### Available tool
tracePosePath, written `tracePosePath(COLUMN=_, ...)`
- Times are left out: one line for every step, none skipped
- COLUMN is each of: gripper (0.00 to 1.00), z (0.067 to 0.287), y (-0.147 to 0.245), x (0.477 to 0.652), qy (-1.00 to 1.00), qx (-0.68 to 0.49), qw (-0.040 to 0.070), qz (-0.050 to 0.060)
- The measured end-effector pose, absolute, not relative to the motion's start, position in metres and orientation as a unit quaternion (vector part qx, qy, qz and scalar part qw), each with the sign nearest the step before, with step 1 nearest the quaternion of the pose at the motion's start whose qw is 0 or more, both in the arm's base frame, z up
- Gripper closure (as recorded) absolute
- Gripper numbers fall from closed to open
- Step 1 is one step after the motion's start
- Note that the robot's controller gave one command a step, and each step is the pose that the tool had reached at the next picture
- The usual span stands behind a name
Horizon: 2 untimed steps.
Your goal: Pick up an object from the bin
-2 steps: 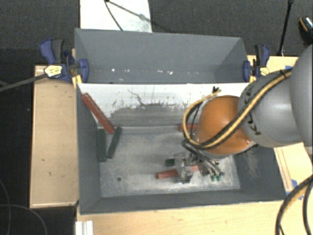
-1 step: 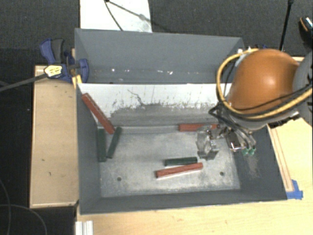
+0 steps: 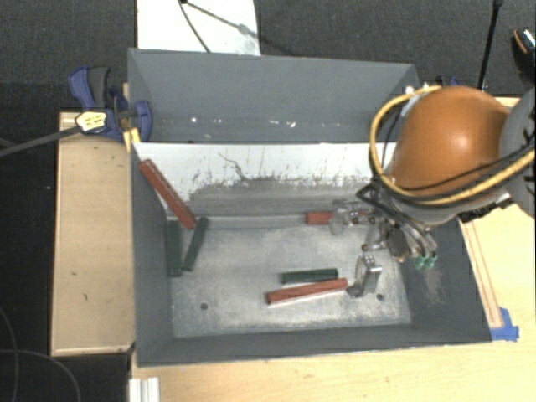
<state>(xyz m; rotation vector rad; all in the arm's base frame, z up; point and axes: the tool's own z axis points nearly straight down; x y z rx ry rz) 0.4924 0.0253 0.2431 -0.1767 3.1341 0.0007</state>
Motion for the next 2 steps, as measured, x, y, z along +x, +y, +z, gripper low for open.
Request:
tracePosePath(gripper=0.00, z=0.115, y=0.047, x=0.489, qy=0.997, qx=-0.076, qw=-0.003, qz=0.001)
tracePosePath(gripper=0.00, z=0.069, y=0.061, x=0.498, qy=1.000, qx=0.005, qw=-0.002, qz=0.000)
